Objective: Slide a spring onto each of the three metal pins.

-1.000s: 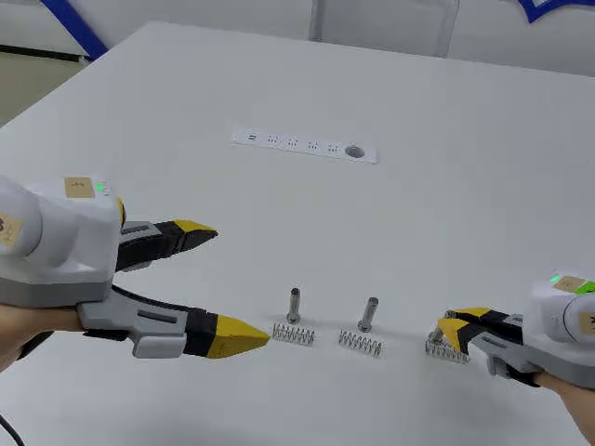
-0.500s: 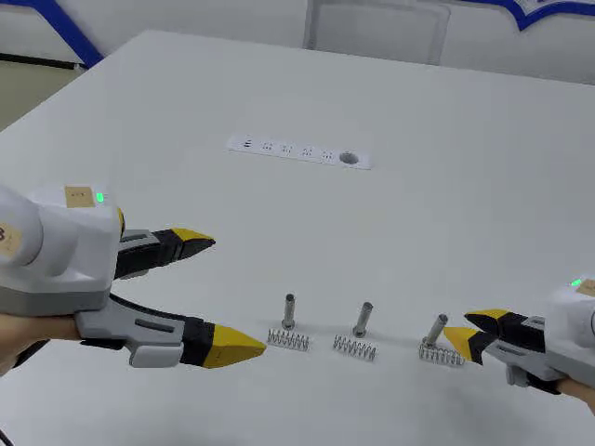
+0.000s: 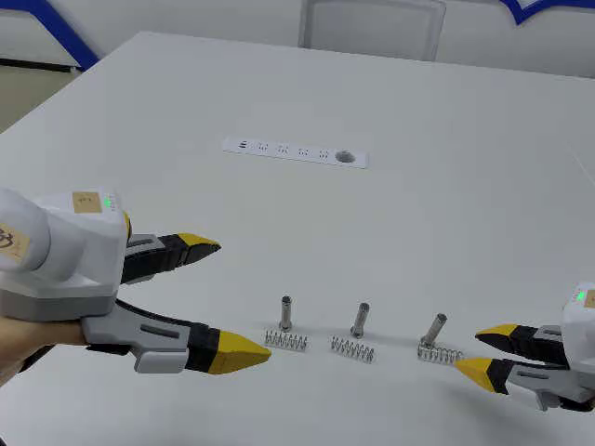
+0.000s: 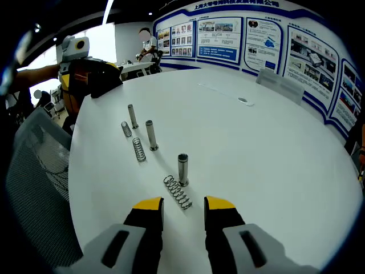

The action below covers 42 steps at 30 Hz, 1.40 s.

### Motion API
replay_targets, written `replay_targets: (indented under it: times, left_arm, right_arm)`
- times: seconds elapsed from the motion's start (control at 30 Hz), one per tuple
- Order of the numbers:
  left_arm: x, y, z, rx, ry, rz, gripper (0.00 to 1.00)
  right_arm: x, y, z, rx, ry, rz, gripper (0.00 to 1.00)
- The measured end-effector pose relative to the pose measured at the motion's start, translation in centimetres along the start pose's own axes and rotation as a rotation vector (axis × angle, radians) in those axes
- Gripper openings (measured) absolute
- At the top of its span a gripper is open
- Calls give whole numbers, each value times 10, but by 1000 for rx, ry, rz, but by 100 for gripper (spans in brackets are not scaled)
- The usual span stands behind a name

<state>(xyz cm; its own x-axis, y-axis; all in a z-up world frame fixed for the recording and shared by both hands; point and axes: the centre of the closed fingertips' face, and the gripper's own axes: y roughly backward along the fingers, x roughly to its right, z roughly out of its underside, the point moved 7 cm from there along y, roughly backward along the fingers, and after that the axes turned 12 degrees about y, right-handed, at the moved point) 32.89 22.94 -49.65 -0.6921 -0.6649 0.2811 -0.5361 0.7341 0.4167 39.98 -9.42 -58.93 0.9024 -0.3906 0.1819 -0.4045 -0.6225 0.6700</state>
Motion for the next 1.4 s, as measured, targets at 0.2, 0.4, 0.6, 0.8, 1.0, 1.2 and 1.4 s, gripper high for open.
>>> replay_targets:
  times: [0.2,0.4,0.6,0.8,1.0,1.2,1.4]
  left_arm:
    - [-2,1,0,-12,4,-12,89]
    - [-5,4,1,-17,12,-28,89]
    - [-6,5,4,-29,17,-36,89]
    - [-7,4,3,-30,22,-37,89]
    - [-8,4,2,-38,19,-39,89]
    - [-7,3,3,-41,17,-39,89]
    - [-5,5,3,-36,12,-39,89]
  right_arm:
    - [-1,-11,2,-17,51,-49,29]
    - [0,-21,5,-43,117,-103,28]
    - [1,-25,5,-51,117,-128,28]
    - [3,-28,4,-42,104,-160,27]
    - [7,-31,5,-34,148,-198,23]
    - [1,-30,4,-35,181,-250,14]
    - [-1,-29,3,-46,197,-264,12]
